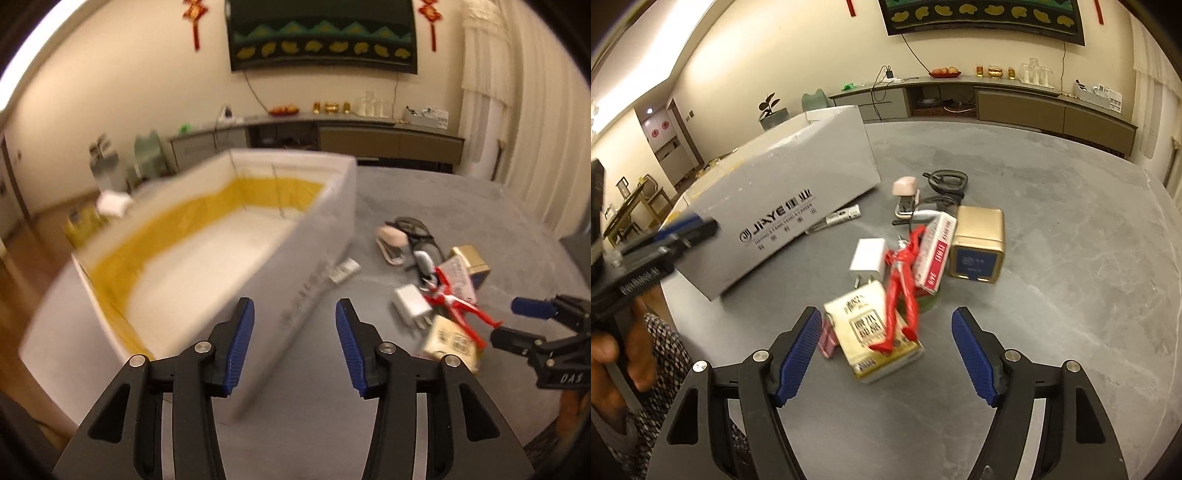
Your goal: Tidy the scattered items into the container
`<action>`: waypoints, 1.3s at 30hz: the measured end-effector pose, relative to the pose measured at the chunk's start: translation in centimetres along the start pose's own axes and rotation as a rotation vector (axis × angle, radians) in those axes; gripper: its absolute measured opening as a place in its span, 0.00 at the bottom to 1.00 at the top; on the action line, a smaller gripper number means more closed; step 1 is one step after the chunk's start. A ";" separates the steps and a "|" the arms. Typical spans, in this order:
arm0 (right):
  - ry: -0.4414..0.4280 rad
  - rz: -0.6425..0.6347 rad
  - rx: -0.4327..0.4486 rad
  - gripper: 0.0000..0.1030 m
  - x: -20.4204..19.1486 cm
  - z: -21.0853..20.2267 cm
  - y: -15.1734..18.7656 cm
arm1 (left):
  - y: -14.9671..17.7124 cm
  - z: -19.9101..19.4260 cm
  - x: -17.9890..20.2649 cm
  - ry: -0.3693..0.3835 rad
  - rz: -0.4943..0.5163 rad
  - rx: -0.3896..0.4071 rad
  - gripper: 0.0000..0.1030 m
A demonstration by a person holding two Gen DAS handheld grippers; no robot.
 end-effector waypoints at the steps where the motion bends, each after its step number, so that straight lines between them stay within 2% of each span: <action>1: -0.011 0.003 0.000 0.72 -0.2 0.0 -0.3 | -0.3 -0.2 -0.8 0.002 0.009 -0.002 0.49; 2: -0.021 0.006 0.000 0.72 -0.5 -0.1 -0.6 | -0.5 -0.3 -1.5 -0.002 0.013 -0.005 0.53; 5: -0.053 0.015 0.000 0.72 -1.2 -0.3 -1.6 | -0.4 0.3 -3.4 -0.034 0.000 -0.035 0.53; 9: -0.074 0.035 0.009 0.73 -1.9 -0.2 -3.0 | -0.5 -1.8 -4.2 0.016 0.024 0.016 0.53; 10: -0.085 0.046 0.003 0.73 -2.0 0.1 -3.2 | -0.7 -1.9 -4.2 0.010 0.046 0.011 0.54; 12: -0.099 0.060 -0.012 0.73 -2.3 0.7 -3.6 | -0.9 -0.6 -4.5 -0.008 0.071 -0.045 0.54; 14: -0.105 0.049 -0.032 0.73 -3.0 1.1 -4.0 | -0.7 1.2 -4.8 0.033 0.056 -0.095 0.53; 16: -0.101 0.027 -0.051 0.73 -3.8 1.4 -4.4 | -0.5 3.0 -5.1 0.073 0.041 -0.145 0.30; 19: -0.063 -0.037 -0.087 0.73 -4.9 2.8 -5.6 | -0.3 3.5 -5.3 0.117 0.001 -0.153 0.23; 20: -0.048 -0.063 -0.104 0.71 -5.3 3.7 -6.1 | -0.4 3.4 -5.4 0.139 -0.017 -0.147 0.18; 21: -0.033 -0.089 -0.121 0.64 -5.7 4.6 -6.6 | -0.6 3.3 -5.5 0.160 -0.038 -0.139 0.15; 27: 0.058 -0.244 -0.223 0.63 -8.1 9.8 -9.8 | -1.8 3.1 -7.1 0.199 -0.138 -0.115 0.05; 33: 0.139 -0.383 -0.331 0.63 -10.0 15.0 -12.7 | -1.5 3.0 -6.9 0.261 -0.154 -0.129 0.05; 34: 0.134 -0.380 -0.360 0.61 -9.9 16.0 -12.8 | -1.4 2.9 -6.7 0.264 -0.144 -0.130 0.05; 35: 0.132 -0.371 -0.381 0.55 -9.7 16.7 -12.6 | -1.3 2.8 -6.4 0.268 -0.133 -0.130 0.06; 36: 0.134 -0.356 -0.395 0.43 -9.3 17.1 -12.2 | -1.2 2.7 -6.2 0.272 -0.123 -0.131 0.06; 39: 0.143 -0.328 -0.438 0.29 -8.8 17.5 -10.4 | -1.0 2.5 -5.8 0.288 -0.101 -0.135 0.06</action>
Point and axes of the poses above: each gripper's, at about its wrist camera, not at the fingertips, and z roughly the way its jaws point, x to its right, y to its underside, the point moved 8 cm from there along z, roughly the way its jaws point, and after that the axes turned 14 degrees about -x, right-handed, at the moved point
